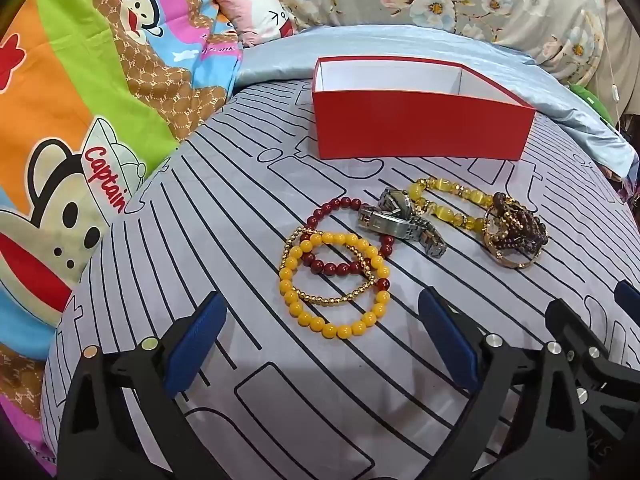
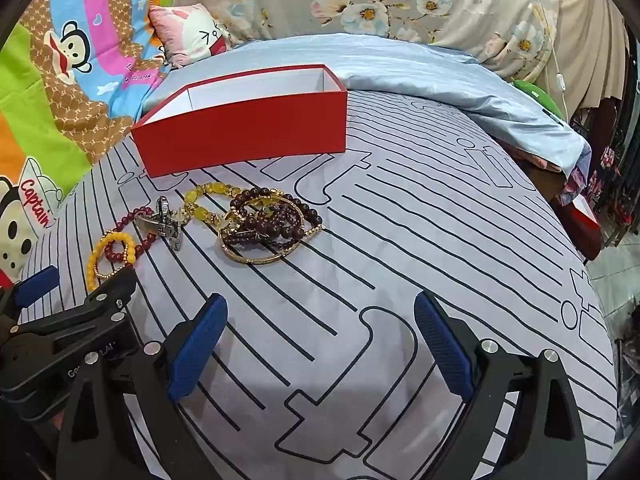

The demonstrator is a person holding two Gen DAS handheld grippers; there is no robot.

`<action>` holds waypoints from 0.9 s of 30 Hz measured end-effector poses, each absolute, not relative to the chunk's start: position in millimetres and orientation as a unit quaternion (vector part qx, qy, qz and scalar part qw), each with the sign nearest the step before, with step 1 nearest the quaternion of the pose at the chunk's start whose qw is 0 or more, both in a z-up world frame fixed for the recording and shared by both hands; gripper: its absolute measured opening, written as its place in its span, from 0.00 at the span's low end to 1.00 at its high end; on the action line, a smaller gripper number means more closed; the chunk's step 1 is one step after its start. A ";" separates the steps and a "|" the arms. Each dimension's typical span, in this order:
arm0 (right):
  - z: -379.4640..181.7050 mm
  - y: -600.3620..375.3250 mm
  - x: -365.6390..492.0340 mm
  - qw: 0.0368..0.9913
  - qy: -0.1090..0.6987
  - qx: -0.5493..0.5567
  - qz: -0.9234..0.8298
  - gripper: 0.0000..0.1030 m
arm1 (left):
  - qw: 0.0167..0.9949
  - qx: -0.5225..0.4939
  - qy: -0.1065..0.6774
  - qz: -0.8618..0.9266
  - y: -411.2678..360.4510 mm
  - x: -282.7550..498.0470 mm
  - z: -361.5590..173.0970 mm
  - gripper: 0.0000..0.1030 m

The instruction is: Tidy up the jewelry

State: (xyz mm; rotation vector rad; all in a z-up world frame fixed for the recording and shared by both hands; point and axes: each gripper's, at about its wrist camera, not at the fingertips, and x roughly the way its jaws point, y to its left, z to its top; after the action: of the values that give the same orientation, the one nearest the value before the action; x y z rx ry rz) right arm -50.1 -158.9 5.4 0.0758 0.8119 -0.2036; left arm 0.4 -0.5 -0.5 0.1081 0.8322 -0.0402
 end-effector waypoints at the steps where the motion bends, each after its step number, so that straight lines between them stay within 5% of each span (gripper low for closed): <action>1: 5.7 -159.4 -50.5 0.914 0.391 0.042 -0.097 0.88 | 0.913 0.052 0.404 -0.020 -0.7 0.6 -0.5 0.89; 27: 5.6 -158.2 -50.9 0.914 0.391 0.038 -0.099 0.88 | 0.917 0.043 0.396 -0.023 0.2 -2.8 4.9 0.89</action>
State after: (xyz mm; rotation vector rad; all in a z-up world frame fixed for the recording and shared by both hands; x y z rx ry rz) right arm -50.9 -158.2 5.6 0.0775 0.8060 -0.2038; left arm -2.8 0.2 4.9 0.0875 0.8156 -0.0471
